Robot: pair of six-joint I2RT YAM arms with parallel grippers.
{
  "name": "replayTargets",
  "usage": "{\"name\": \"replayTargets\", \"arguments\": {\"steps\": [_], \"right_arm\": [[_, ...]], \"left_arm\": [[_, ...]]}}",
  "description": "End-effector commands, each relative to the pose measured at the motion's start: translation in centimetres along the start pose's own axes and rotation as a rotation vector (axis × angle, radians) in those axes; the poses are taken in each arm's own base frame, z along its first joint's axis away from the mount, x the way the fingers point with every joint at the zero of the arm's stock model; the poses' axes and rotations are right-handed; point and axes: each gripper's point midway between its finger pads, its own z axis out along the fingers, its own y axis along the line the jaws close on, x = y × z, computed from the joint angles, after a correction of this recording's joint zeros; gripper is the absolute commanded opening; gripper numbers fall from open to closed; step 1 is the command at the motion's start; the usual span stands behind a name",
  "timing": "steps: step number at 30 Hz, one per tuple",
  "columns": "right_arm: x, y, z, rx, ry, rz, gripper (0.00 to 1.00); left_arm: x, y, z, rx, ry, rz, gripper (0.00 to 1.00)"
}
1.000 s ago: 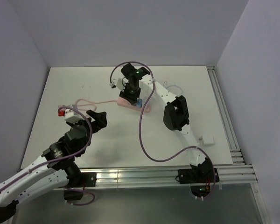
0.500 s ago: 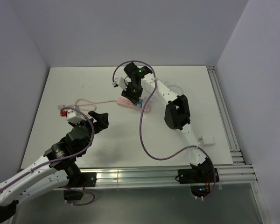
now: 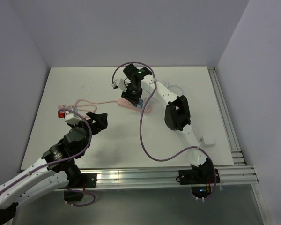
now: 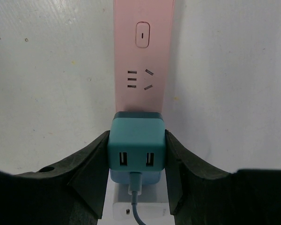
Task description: Insert the plug
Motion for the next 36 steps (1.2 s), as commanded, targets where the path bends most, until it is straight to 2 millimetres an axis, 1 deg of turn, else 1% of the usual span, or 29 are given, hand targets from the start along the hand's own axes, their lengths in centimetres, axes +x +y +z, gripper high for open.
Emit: {"name": "replayTargets", "arguments": {"steps": [1,5,9,11,12,13,14,15,16,17,21,24,25,29,31,34,35,36], "right_arm": [[1.1,-0.1,1.5,0.009,0.052,0.012,0.00],[1.3,0.1,2.1,-0.006,0.055,0.019,0.00],[1.9,0.6,2.8,-0.029,0.071,0.036,0.00],[2.5,1.1,3.2,-0.057,0.079,0.056,0.00],[2.7,1.2,3.0,-0.062,0.077,0.072,0.00],[3.4,1.7,3.4,-0.082,0.093,0.085,0.00],[3.6,1.6,3.7,-0.089,0.079,0.097,0.00],[3.8,1.7,3.4,-0.089,0.073,0.105,0.00],[4.9,2.4,4.0,-0.114,0.096,0.114,0.00],[5.1,2.3,4.1,-0.112,0.089,0.121,0.00],[6.2,3.6,4.8,-0.160,0.128,0.144,0.00],[6.5,3.9,4.9,-0.172,0.130,0.152,0.00],[7.3,4.4,5.2,-0.183,0.146,0.159,0.00],[7.9,4.8,5.7,-0.197,0.161,0.166,0.00],[8.4,4.7,6.3,-0.193,0.181,0.170,0.00],[8.5,4.9,6.4,-0.197,0.186,0.170,0.00],[8.5,4.1,6.6,-0.153,0.188,0.161,0.00],[8.4,4.0,6.4,-0.133,0.182,0.172,0.00]], "left_arm": [[-0.8,-0.1,-0.1,0.007,-0.028,-0.019,0.95],[-0.9,-0.2,-0.1,0.011,-0.032,-0.024,0.95],[-0.8,-0.2,-0.1,0.009,-0.028,-0.018,0.95],[-0.7,0.0,-0.1,0.006,-0.027,-0.018,0.95],[-0.8,0.0,-0.1,0.006,-0.028,-0.017,0.95],[-0.8,-0.1,-0.2,0.011,-0.028,-0.020,0.95],[-0.8,0.0,-0.2,0.011,-0.028,-0.019,0.95],[-0.8,-0.1,-0.2,0.016,-0.028,-0.022,0.95],[-0.9,-0.1,-0.2,0.015,-0.030,-0.023,0.95],[-0.9,-0.1,-0.3,0.015,-0.030,-0.022,0.95],[-1.0,0.0,-0.3,0.013,-0.035,-0.018,0.95],[-1.1,-0.1,-0.3,0.012,-0.033,-0.017,0.95],[-1.1,0.0,-0.3,0.012,-0.033,-0.017,0.95],[-1.2,0.0,-0.4,0.013,-0.037,-0.020,0.95],[-1.2,-0.3,-0.4,0.021,-0.036,-0.021,0.95],[-1.1,-0.3,-0.3,0.017,-0.032,-0.019,0.95],[-1.1,-0.3,-0.3,0.015,-0.030,-0.019,0.95],[-1.0,-0.3,-0.3,0.017,-0.027,-0.017,0.95]]}}
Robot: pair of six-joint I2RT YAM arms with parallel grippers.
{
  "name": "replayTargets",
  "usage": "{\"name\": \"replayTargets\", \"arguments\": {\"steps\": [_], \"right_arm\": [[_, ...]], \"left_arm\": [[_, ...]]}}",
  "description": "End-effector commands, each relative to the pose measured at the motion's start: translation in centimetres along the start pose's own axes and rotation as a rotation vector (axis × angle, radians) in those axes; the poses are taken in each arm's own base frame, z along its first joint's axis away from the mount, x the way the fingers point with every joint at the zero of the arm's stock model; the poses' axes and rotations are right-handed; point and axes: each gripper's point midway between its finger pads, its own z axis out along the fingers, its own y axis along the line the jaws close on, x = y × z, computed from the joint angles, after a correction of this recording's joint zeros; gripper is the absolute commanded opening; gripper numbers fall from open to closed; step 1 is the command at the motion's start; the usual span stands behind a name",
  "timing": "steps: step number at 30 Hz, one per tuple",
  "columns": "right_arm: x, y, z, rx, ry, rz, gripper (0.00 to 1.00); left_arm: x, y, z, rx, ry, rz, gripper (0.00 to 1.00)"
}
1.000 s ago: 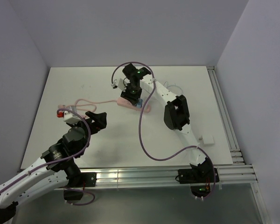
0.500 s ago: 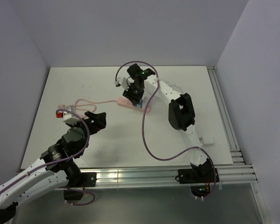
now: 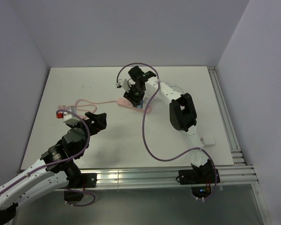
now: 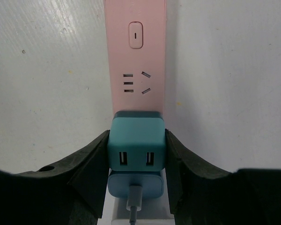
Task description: Insert the plug
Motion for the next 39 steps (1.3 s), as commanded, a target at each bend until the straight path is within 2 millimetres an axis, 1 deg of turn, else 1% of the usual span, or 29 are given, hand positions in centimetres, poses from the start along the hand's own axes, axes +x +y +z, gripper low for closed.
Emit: {"name": "replayTargets", "arguments": {"steps": [1,5,7,8,9,10,12,15,16,18,19,20,21,23,24,25,26,27,28,29,31,32,33,34,35,36,37,38,39], "right_arm": [[7.8,2.8,3.9,-0.094,0.259,0.097,0.00],[5.5,1.5,2.6,-0.025,0.228,0.067,0.00],[4.8,1.2,2.3,-0.012,0.223,0.058,0.00],[4.9,1.3,2.2,-0.019,0.237,0.055,0.02],[4.4,0.9,1.9,0.004,0.228,0.049,0.05],[4.1,0.7,1.8,0.018,0.223,0.046,0.12],[3.9,0.6,1.8,0.031,0.215,0.038,0.21],[3.3,0.0,1.7,0.066,0.199,0.039,0.28],[2.9,-0.2,1.4,0.084,0.193,0.038,0.34],[1.7,-0.9,0.9,0.124,0.151,0.036,0.42],[1.1,-1.0,0.7,0.136,0.134,0.033,0.44],[0.0,-1.5,0.0,0.162,0.101,0.031,0.47],[-0.7,-1.8,-0.5,0.181,0.082,0.035,0.50],[-2.1,-2.1,-1.5,0.203,0.043,0.031,0.52],[-3.4,-2.7,-2.7,0.229,0.008,0.026,0.57],[-3.9,-2.7,-3.2,0.232,-0.004,0.020,0.61],[-5.0,-3.0,-4.4,0.253,-0.036,0.013,0.66],[-5.4,-3.1,-5.0,0.264,-0.049,0.011,0.76],[-5.8,-3.1,-5.5,0.271,-0.062,0.007,0.93],[-6.3,-2.7,-6.6,0.265,-0.086,0.000,1.00],[-6.8,-2.5,-7.4,0.272,-0.117,-0.003,1.00],[-7.2,-2.1,-8.6,0.272,-0.142,-0.003,1.00],[-7.4,-1.9,-9.1,0.269,-0.158,0.002,1.00],[-8.5,-1.8,-11.0,0.289,-0.211,0.012,1.00],[-8.5,-1.6,-11.5,0.296,-0.223,0.028,1.00],[-8.9,-1.7,-12.6,0.334,-0.248,0.047,1.00],[-10.8,-1.8,-16.1,0.400,-0.360,0.085,1.00],[-10.3,-1.9,-16.3,0.436,-0.367,0.126,1.00],[-10.5,-2.3,-18.1,0.529,-0.398,0.171,1.00]], "left_arm": [[-0.4,-0.4,0.1,0.008,-0.011,-0.006,0.95],[-0.3,-0.6,0.1,0.008,0.002,-0.010,0.95],[-0.2,-0.6,0.0,0.010,0.010,-0.010,0.94],[-0.1,-0.6,0.0,0.008,0.014,-0.014,0.94],[-0.2,-0.7,-0.1,0.010,0.017,-0.018,0.94],[-0.1,-0.6,-0.1,0.008,0.018,-0.018,0.94],[0.1,-0.3,-0.1,-0.002,0.026,-0.020,0.94],[0.5,0.1,-0.3,-0.012,0.038,-0.032,0.95],[0.5,0.1,-0.3,-0.007,0.040,-0.039,0.95],[0.5,0.0,-0.5,-0.004,0.045,-0.046,0.94],[0.4,-0.1,-0.5,-0.005,0.046,-0.050,0.94],[0.3,-0.1,-0.5,-0.006,0.047,-0.051,0.94],[0.4,0.1,-0.5,-0.018,0.049,-0.045,0.94],[0.4,0.2,-0.5,-0.027,0.047,-0.048,0.94],[0.5,0.5,-0.5,-0.038,0.048,-0.046,0.94],[0.5,0.7,-0.5,-0.044,0.047,-0.049,0.94],[0.4,0.7,-0.6,-0.046,0.046,-0.051,0.94],[0.2,0.6,-0.6,-0.045,0.045,-0.055,0.93],[0.2,0.7,-0.8,-0.046,0.050,-0.053,0.93],[-0.1,0.5,-0.9,-0.044,0.048,-0.058,0.93],[-0.3,0.6,-1.1,-0.052,0.052,-0.062,0.93],[-0.5,0.4,-1.2,-0.049,0.052,-0.069,0.92],[-0.7,0.4,-1.3,-0.049,0.051,-0.079,0.92],[-0.7,0.3,-1.4,-0.043,0.056,-0.084,0.92],[-0.7,0.4,-1.5,-0.045,0.060,-0.087,0.92],[-0.7,0.3,-1.6,-0.040,0.061,-0.093,0.92],[-0.8,0.1,-1.7,-0.032,0.063,-0.097,0.92],[-0.8,0.0,-1.7,-0.028,0.069,-0.099,0.93],[-0.8,-0.2,-1.7,-0.026,0.072,-0.102,0.93]]}}
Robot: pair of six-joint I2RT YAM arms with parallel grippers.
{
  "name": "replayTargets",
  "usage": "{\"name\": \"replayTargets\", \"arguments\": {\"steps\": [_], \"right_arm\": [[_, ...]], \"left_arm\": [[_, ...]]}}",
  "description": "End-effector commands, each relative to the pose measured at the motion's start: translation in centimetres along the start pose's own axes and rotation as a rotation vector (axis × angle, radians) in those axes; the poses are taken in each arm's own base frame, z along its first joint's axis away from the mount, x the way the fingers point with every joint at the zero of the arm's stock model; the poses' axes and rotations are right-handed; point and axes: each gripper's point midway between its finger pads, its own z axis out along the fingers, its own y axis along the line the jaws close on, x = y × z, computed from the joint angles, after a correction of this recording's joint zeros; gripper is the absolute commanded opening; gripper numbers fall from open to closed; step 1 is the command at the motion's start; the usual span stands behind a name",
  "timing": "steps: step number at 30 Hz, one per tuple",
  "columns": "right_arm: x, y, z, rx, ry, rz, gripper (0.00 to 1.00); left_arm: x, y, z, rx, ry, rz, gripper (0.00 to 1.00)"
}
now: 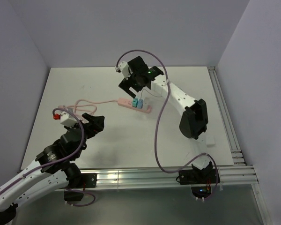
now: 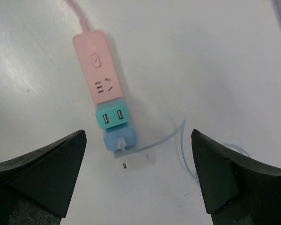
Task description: Insert the plug
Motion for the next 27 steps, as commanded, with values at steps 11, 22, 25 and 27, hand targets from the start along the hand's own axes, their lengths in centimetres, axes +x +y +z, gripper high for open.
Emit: {"name": "replayTargets", "arguments": {"steps": [11,22,25,27], "right_arm": [[-4.0,-6.5,-20.9,0.599,-0.499,0.965,1.00],[21.8,-5.6,-18.9,0.983,-0.379,1.875,1.00],[27.0,-3.8,-20.6,1.106,-0.405,1.974,1.00],[30.4,-2.0,-21.7,1.202,-0.366,2.035,1.00]], "left_arm": [[-0.9,-1.5,-1.9,0.034,0.079,-0.052,0.93],[0.6,-1.7,-2.4,0.055,0.153,-0.082,0.92],[1.5,-1.7,-2.0,0.053,0.174,-0.066,0.93],[2.0,-1.6,-1.7,0.049,0.183,-0.052,0.93]]}}
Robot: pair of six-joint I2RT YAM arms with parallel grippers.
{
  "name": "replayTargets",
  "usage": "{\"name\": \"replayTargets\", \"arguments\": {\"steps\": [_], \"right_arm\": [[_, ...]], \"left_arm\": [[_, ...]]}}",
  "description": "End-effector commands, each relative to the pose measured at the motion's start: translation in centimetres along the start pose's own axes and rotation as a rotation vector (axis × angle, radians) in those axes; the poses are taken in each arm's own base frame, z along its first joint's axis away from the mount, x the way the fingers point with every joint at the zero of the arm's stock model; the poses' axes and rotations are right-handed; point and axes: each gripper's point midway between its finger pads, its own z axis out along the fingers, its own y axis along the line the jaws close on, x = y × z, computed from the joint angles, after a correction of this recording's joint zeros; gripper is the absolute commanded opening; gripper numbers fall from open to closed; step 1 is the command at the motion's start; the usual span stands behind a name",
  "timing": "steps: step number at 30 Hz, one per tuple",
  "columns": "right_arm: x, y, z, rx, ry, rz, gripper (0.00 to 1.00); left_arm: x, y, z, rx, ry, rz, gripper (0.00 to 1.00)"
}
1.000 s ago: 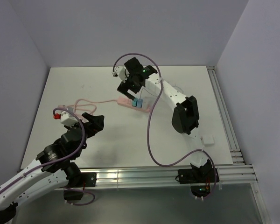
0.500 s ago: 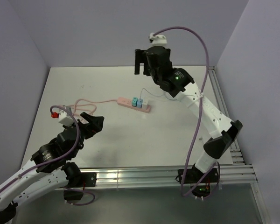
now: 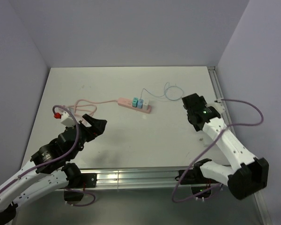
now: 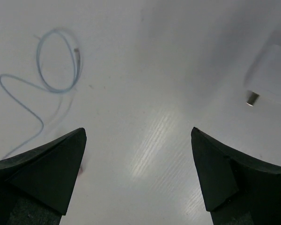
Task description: Insert the plug
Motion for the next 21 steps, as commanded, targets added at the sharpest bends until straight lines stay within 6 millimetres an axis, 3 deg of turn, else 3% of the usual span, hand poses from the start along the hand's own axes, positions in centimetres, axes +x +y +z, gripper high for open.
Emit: {"name": "replayTargets", "arguments": {"steps": [1,7,8,9,12,19,21], "right_arm": [[-3.1,-4.2,-0.6,0.096,-0.131,0.269,1.00],[-1.7,-11.1,1.1,0.339,-0.094,0.190,1.00],[-1.6,-10.9,1.5,0.311,-0.084,0.177,1.00],[-0.7,-12.2,2.2,0.343,-0.050,0.181,1.00],[0.1,-13.9,3.1,0.355,-0.026,0.191,1.00],[-1.1,-16.9,5.2,0.441,-0.027,0.173,1.00],[-1.2,-16.7,6.4,0.419,-0.015,0.175,1.00]], "left_arm": [[1.0,-0.5,0.7,0.013,0.033,0.011,0.93],[1.4,-1.9,1.4,0.042,0.055,0.044,0.93],[1.4,-2.4,1.3,0.056,0.064,0.042,0.93],[1.3,-2.9,1.3,0.063,0.067,0.037,0.93],[1.0,-4.3,1.0,0.112,0.076,0.024,0.93],[0.4,-4.8,0.4,0.141,0.064,-0.006,0.93],[0.5,-4.6,0.2,0.149,0.066,-0.013,0.92]]}}
